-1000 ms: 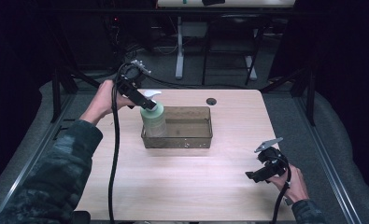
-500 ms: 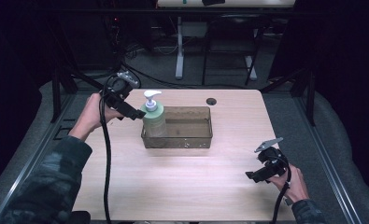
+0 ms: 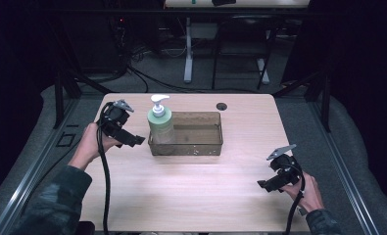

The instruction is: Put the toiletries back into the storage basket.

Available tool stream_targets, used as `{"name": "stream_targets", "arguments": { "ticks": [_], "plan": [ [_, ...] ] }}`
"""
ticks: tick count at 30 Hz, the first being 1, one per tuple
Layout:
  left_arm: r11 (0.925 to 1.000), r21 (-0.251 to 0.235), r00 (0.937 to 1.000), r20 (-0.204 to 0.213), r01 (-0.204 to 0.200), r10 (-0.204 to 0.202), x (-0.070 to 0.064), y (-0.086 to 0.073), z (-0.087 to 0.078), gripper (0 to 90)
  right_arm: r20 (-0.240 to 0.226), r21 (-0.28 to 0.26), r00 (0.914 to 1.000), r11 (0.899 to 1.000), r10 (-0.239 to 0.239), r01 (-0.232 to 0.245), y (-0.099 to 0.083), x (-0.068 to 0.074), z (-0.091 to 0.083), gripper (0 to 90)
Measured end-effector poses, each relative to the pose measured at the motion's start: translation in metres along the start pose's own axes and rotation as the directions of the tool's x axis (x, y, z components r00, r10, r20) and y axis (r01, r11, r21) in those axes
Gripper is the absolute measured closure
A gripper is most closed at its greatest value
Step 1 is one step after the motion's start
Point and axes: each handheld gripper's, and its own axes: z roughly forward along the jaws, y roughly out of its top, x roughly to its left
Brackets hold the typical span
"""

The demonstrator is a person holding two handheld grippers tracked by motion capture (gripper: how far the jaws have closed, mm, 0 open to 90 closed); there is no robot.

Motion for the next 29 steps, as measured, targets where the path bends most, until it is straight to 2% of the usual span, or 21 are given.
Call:
{"name": "stream_targets", "arguments": {
  "ticks": [6,9,12,18,22,29],
  "plan": [
    [0.9994,0.006,0.9994,0.005,0.035,-0.035,-0.003,-0.024,0.014,0.0,0.000,0.007,1.0000,1.000,-0.002,0.002,0.000,0.000,0.001,0.0],
    [0.9991,0.012,0.9991,-0.013,0.042,-0.042,-0.004,-0.034,0.020,0.0,-0.002,0.007,1.0000,1.000,0.003,-0.003,0.000,0.000,0.001,0.0],
    [0.9977,-0.004,0.9977,0.001,0.068,-0.068,-0.005,-0.043,0.026,0.0,0.002,0.009,1.0000,1.000,-0.002,0.002,0.000,0.000,0.002,0.0],
    [0.9946,0.000,0.9946,0.006,0.104,-0.104,-0.007,-0.059,0.041,0.0,0.006,0.010,1.0000,1.000,-0.007,0.007,0.000,-0.001,0.002,0.0],
    [0.9931,0.019,0.9931,0.015,0.116,-0.116,-0.007,-0.066,0.049,0.0,0.008,0.010,1.0000,1.000,-0.004,0.004,0.000,-0.001,0.002,0.0],
    [0.9913,0.026,0.9913,0.023,0.129,-0.130,-0.007,-0.072,0.056,0.0,0.008,0.012,1.0000,1.000,-0.005,0.005,0.000,-0.001,0.003,0.0]
  ]
}}
